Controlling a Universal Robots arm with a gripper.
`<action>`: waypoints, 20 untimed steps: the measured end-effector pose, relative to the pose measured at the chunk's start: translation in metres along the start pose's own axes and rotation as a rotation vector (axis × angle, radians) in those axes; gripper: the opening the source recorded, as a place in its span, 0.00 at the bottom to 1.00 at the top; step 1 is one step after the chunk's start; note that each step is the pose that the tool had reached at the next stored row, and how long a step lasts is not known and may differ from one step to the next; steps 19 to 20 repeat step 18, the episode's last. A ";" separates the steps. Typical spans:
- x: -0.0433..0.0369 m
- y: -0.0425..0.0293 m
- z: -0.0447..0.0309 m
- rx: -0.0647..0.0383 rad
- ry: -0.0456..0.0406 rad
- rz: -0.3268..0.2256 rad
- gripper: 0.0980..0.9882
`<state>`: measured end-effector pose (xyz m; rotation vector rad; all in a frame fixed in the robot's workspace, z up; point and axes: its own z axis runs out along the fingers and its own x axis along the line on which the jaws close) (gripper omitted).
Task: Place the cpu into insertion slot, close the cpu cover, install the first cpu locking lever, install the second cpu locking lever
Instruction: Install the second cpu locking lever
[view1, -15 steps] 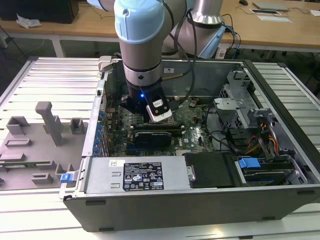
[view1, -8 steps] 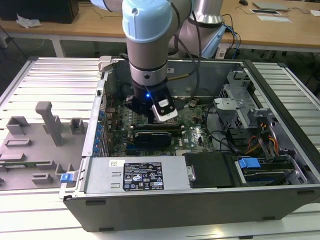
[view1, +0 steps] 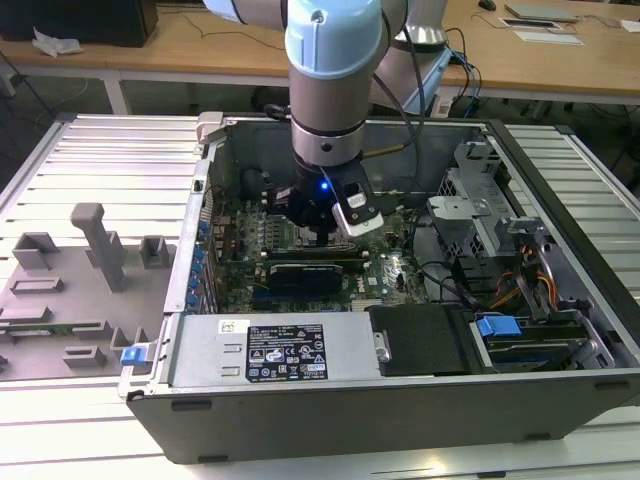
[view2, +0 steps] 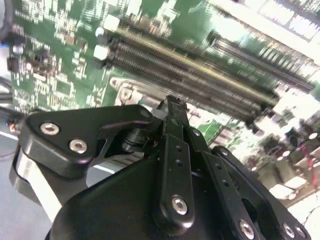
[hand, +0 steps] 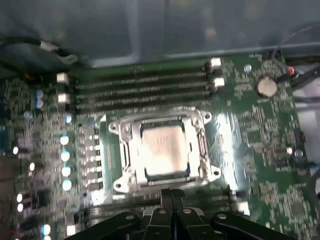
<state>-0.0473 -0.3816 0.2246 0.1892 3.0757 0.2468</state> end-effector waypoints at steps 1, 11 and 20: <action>0.0004 0.0071 0.0011 0.000 0.0001 0.000 0.01; 0.0009 0.0345 -0.0012 0.006 -0.0006 0.000 0.01; 0.0009 0.0344 -0.0013 0.007 -0.0007 0.000 0.01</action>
